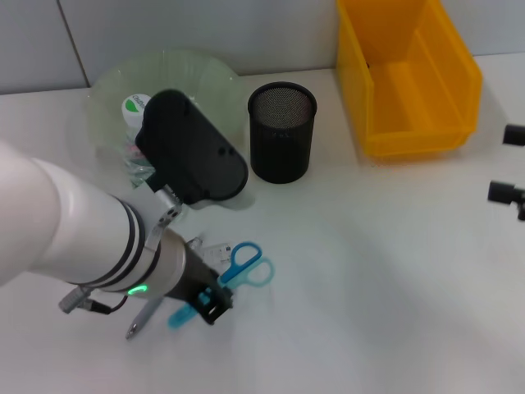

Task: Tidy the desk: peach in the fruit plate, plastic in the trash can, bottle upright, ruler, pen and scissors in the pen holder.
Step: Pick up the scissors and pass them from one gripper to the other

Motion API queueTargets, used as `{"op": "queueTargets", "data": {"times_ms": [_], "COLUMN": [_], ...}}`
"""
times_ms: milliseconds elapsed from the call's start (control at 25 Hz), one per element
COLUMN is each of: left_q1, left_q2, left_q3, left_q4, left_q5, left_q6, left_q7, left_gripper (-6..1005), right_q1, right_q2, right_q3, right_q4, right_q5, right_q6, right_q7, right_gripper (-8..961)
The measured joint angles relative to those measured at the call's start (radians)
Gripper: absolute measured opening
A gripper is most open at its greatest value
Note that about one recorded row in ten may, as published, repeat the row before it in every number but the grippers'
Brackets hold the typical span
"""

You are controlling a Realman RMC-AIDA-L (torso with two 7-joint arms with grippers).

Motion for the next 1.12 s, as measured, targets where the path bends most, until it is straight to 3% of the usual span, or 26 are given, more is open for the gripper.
{"op": "queueTargets", "data": {"times_ms": [320, 1120], "left_q1": [0.034, 0.058], "left_q2": [0.004, 0.004], "left_q3": [0.006, 0.020], "left_q4": [0.108, 0.153], "left_q5": [0.041, 0.049], "left_q6": [-0.070, -0.231], "left_q7": [0.011, 0.071], "left_gripper": [233, 235], "right_q1": [0.009, 0.022], "right_q2": [0.001, -0.006], "right_q3": [0.080, 0.098], "right_q4": [0.027, 0.085], "right_q5": [0.029, 0.114], "right_q6": [0.032, 0.096], "right_q7": [0.026, 0.085], "right_gripper": [819, 819]}}
